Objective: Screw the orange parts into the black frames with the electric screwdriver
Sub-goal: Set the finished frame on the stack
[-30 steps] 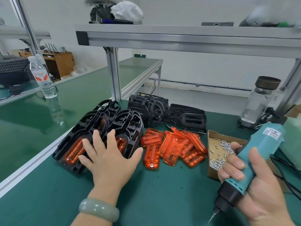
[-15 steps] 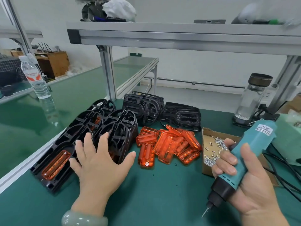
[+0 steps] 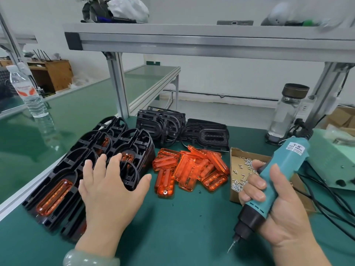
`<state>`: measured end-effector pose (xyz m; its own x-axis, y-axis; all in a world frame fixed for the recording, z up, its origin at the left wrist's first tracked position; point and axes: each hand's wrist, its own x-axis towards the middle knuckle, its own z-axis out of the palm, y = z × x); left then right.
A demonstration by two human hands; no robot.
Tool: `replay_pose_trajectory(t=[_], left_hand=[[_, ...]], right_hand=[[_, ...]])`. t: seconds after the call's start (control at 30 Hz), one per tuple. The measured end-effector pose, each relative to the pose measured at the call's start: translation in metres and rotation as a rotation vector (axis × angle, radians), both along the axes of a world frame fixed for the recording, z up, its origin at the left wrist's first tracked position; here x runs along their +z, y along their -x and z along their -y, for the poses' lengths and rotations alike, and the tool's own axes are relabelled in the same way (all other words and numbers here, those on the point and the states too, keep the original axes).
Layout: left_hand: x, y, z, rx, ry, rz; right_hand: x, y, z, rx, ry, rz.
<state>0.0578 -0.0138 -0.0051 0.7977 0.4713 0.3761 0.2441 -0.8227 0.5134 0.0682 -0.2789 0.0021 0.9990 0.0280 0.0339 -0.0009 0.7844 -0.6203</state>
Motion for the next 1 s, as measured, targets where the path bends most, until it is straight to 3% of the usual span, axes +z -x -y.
replay_pose_trajectory(t=[0.2,0.5,1.0], left_hand=[[0.01,-0.002,0.024,-0.221,-0.02,0.179],[0.014,-0.044,0.093,-0.585,-0.11,0.078],[0.04,-0.209,0.135,-0.551,-0.271,-0.31]], right_hand=[[-0.001,-0.002,-0.003,-0.016,0.02,-0.027],[-0.003,-0.004,-0.001,-0.01,-0.001,-0.078],[-0.006,-0.012,0.0,-0.001,-0.079,-0.182]])
